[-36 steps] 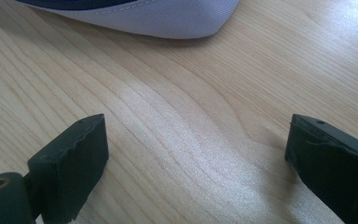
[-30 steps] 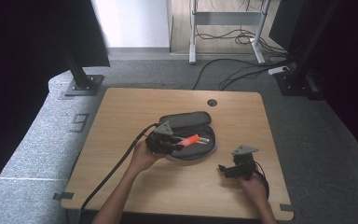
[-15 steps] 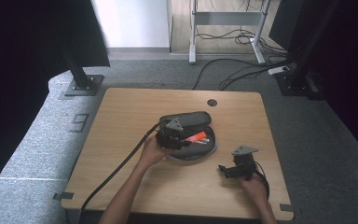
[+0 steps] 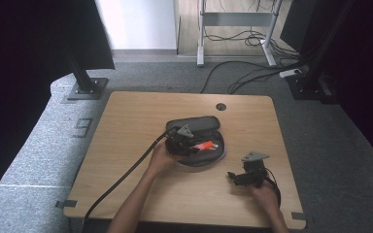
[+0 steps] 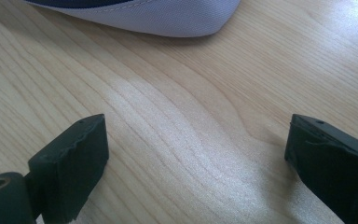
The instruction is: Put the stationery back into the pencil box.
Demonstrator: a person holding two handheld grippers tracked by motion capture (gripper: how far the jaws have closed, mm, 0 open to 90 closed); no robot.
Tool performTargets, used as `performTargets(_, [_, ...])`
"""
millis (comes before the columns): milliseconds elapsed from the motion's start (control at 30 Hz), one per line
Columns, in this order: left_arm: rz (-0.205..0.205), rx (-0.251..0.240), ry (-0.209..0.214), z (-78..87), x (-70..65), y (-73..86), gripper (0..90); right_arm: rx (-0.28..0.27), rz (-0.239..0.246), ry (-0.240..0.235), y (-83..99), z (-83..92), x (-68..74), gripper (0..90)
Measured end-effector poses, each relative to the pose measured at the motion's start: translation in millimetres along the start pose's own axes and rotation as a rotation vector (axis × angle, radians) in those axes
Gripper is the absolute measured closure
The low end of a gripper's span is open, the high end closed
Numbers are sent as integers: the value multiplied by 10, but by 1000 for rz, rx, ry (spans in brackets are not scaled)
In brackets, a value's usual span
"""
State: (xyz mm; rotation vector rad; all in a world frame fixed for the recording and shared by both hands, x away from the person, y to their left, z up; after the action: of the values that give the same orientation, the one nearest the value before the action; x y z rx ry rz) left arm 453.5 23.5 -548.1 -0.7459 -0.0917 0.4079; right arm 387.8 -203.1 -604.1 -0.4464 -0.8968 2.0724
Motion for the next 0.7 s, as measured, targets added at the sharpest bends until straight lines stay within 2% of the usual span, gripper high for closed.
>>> performTargets(400, [2,52,-5,-83,22,76,662,0,0,0,0,0,0,59])
performTargets(700, [-10,82,-32,-130,29,118,656,0,1,0,0,0,0,59])
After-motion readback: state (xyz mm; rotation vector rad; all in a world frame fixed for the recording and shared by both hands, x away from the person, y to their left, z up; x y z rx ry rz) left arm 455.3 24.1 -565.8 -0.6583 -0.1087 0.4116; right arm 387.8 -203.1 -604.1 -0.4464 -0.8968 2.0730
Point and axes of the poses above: each handheld gripper's, and its own axes: z roughly backward along the jaws, y roughly out of its underside, x roughly to its left, the point moved 7 cm from there along -z, roughly forward along the jaws, and after that the axes turned 1 degree about y, right-handed, at the moved point
